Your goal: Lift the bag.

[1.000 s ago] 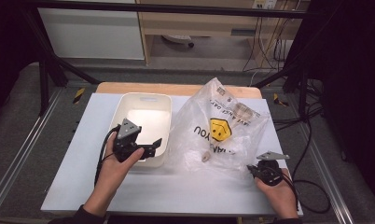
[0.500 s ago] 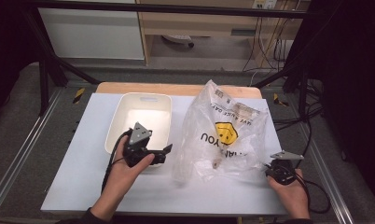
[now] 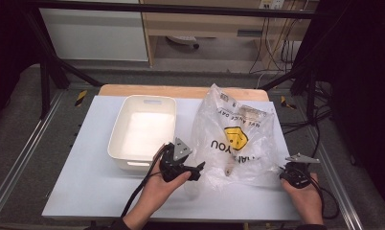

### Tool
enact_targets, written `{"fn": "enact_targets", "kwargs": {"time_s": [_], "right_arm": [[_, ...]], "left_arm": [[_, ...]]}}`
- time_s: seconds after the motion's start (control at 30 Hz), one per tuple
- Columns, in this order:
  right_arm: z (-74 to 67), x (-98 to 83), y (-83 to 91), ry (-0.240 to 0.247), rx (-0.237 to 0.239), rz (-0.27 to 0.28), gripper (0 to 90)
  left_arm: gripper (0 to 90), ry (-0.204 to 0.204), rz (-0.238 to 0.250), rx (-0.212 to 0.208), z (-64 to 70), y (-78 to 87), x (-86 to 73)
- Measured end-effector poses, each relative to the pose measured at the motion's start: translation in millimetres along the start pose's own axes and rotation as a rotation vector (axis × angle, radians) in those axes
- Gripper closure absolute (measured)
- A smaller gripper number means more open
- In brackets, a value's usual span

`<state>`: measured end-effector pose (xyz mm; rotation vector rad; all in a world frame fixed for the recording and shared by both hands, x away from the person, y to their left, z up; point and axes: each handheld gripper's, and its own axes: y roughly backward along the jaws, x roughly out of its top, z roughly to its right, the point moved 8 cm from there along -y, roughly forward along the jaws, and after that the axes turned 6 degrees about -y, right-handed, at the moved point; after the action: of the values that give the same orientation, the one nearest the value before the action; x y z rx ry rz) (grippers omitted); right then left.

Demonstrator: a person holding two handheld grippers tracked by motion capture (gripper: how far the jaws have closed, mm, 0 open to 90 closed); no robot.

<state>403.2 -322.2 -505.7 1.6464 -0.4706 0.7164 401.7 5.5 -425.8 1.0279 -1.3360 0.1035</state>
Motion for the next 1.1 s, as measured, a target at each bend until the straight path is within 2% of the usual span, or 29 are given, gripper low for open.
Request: {"fn": "enact_targets", "kwargs": {"time_s": [0.1, 0.23, 0.33, 0.43, 0.53, 0.63, 0.73, 0.77, 0.8, 0.93, 1.03, 1.1], "right_arm": [[0.2, -0.3, 0.6, 0.005, -0.005, 0.0, 90.0], [-2.1, -0.6, 0.8, 0.011, -0.008, -0.003, 90.0], [-1.9, -0.7, 1.0, 0.009, -0.007, -0.002, 90.0], [-2.1, -1.1, 1.3, 0.011, -0.008, -0.004, 90.0], [-2.3, -1.3, 1.6, 0.014, -0.007, -0.004, 90.0], [-2.6, -1.6, 2.1, 0.02, -0.007, -0.005, 90.0], [-3.1, -1.9, 2.4, 0.027, -0.011, -0.004, 90.0], [-3.7, -2.4, 2.7, 0.022, -0.012, -0.007, 90.0], [-4.1, -2.5, 2.7, 0.023, -0.013, -0.007, 90.0], [-9.6, -1.9, 4.3, 0.027, -0.002, -0.004, 89.8], [-14.3, 2.7, 6.3, 0.021, 0.01, 0.019, 84.7], [-17.8, 5.7, 7.8, 0.028, 0.023, 0.029, 77.2]], "left_arm": [[13.0, 0.006, -0.009, -0.01, 8.5, -5.8, -1.6], [12.7, 0.015, -0.001, 0.005, 13.6, -12.2, -1.0], [12.5, 0.023, -0.013, 0.025, 13.2, -19.3, -3.3], [12.7, 0.047, -0.027, 0.036, 14.0, -27.1, -7.7], [13.6, 0.043, -0.041, 0.056, 13.4, -34.2, -12.5], [15.0, 0.06, -0.052, 0.058, 13.3, -39.7, -18.1], [23.3, 0.052, -0.09, 0.065, 15.4, -45.5, -27.6], [26.5, 0.056, -0.115, 0.061, 17.0, -48.3, -31.9], [29.7, 0.064, -0.133, 0.038, 19.5, -50.5, -35.5], [53.2, 0.097, -0.133, 0.003, 21.4, -54.0, -38.9], [70.1, 0.096, -0.125, -0.036, 23.1, -52.4, -37.7], [79.9, 0.082, -0.131, -0.06, 23.4, -50.4, -38.4]]}}
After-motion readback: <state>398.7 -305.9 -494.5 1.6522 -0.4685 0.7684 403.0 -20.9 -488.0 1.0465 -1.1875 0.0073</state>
